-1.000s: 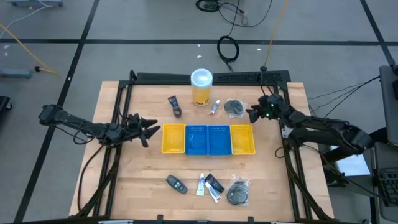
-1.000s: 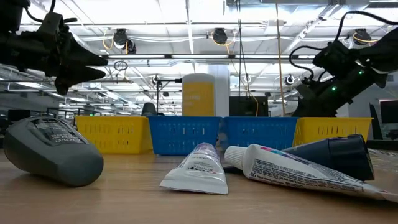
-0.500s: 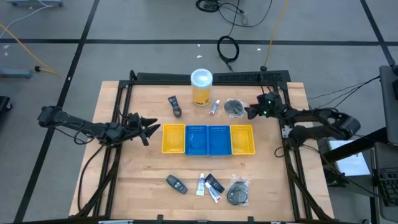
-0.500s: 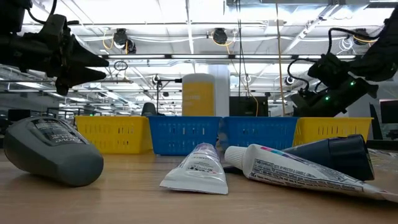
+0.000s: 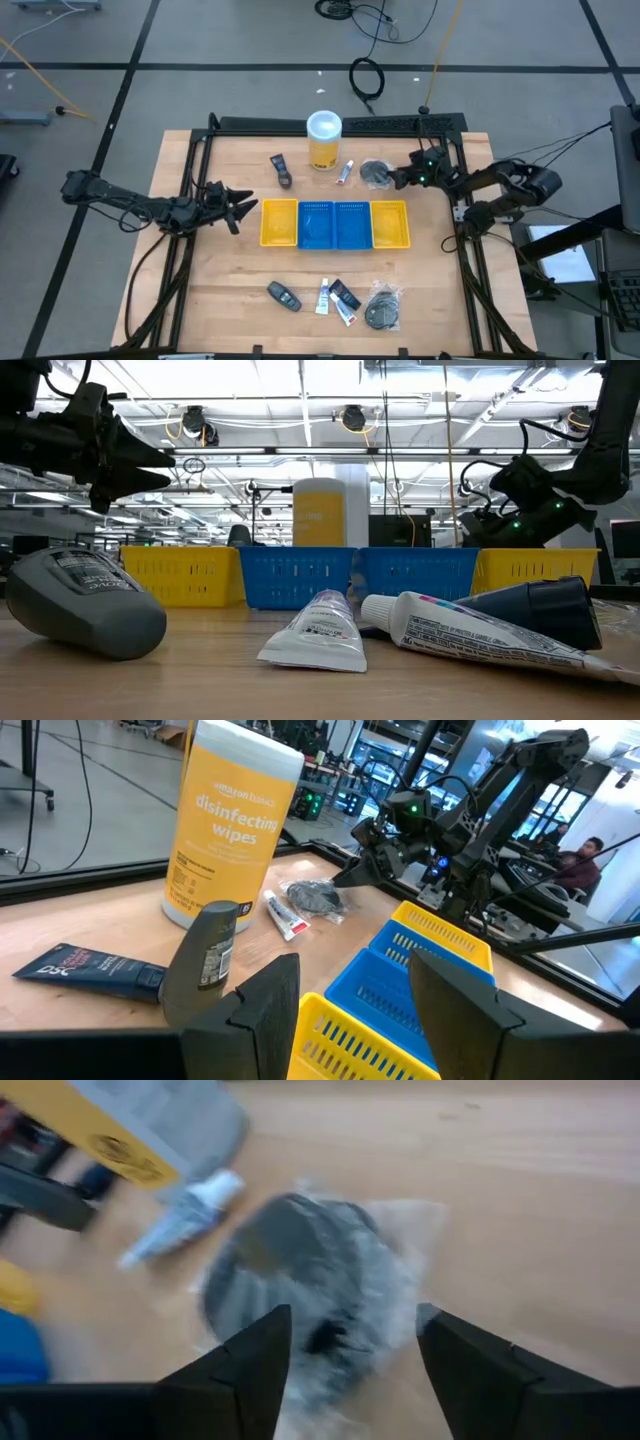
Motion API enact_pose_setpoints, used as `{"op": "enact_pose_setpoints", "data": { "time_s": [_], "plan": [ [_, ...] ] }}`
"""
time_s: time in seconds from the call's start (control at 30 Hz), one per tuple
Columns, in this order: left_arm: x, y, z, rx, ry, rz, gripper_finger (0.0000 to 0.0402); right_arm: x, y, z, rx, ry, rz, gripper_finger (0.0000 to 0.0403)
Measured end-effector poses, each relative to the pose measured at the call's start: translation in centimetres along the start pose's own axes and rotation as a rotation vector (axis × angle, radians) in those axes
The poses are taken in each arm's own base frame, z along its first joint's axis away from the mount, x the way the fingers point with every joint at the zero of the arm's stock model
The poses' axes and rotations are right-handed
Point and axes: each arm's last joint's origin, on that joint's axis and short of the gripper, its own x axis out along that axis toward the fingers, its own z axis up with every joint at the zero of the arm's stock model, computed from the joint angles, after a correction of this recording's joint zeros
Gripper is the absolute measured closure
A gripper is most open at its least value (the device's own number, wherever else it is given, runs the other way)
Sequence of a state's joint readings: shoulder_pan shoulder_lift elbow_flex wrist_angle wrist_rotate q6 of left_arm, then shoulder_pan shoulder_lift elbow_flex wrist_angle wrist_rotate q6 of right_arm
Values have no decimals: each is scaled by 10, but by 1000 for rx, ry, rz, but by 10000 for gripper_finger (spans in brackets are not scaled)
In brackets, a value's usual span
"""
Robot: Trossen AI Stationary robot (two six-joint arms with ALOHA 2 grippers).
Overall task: Pick & Place Travel size toiletries
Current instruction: Put the black comb into the left blue bin
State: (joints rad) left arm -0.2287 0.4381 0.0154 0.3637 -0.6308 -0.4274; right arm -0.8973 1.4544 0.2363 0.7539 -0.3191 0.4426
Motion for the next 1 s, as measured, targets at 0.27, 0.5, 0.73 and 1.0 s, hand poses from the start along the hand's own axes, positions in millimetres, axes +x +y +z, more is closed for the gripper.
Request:
{"op": "enact_pose_setpoints", "data": {
  "time_s": [0.27, 0.5, 0.73, 1.0],
  "plan": [
    [0, 0, 0, 2, 0, 0, 215, 2, 1, 3, -20, -23, 39, 348],
    [0, 0, 0, 4, 0, 0, 215, 2, 2, 2, -46, -13, 63, 402],
    [0, 0, 0, 3, 0, 0, 215, 0, 9, 9, -53, -62, 128, 402],
    [0, -1, 1, -13, -10, -8, 215, -15, 31, 26, -93, -179, 269, 403]
  ]
}}
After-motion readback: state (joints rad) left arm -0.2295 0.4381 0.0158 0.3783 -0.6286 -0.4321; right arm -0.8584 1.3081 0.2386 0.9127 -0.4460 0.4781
